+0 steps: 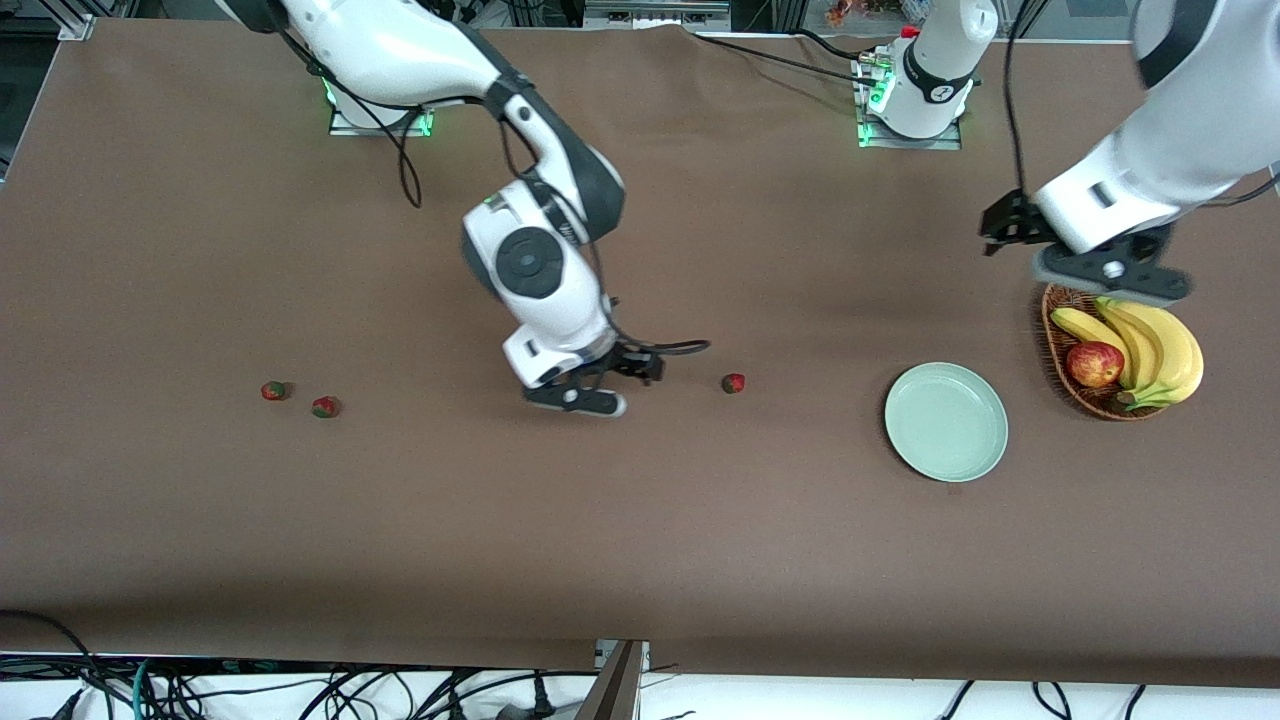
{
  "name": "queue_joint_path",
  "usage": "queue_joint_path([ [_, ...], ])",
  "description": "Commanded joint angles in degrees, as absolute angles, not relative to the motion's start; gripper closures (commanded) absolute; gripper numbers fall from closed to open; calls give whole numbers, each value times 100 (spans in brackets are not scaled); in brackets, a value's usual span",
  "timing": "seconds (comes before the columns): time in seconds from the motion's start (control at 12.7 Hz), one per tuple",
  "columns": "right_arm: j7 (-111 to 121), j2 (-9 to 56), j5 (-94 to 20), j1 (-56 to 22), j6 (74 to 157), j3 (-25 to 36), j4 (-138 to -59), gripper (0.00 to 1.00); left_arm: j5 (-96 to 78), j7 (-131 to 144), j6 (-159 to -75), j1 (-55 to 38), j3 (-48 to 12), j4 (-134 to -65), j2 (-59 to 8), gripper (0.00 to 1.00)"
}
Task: Collect all strawberries into plate
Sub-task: 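Grasp the strawberry with the left gripper while the right gripper grasps another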
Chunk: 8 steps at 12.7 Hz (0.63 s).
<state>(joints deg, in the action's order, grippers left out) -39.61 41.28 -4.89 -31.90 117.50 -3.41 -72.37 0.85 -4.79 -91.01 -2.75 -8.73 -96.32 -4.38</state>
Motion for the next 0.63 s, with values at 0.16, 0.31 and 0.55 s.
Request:
queue_joint_path([
  [0.16, -1535, 3876, -466, -2945, 9909, 806, -7462, 0, -291, 87, -10393, -386, -1501, -9431, -1904, 0],
  [0.31, -741, 3911, -501, -2621, 9808, 1072, -7793, 0, -255, 123, -11377, -772, -1538, -9431, -2615, 0],
  [0.55, 32, 3885, -475, -1961, 10194, 1090, -8339, 0, -246, 123, -12600, -1273, -1529, -9474, -3329, 0],
])
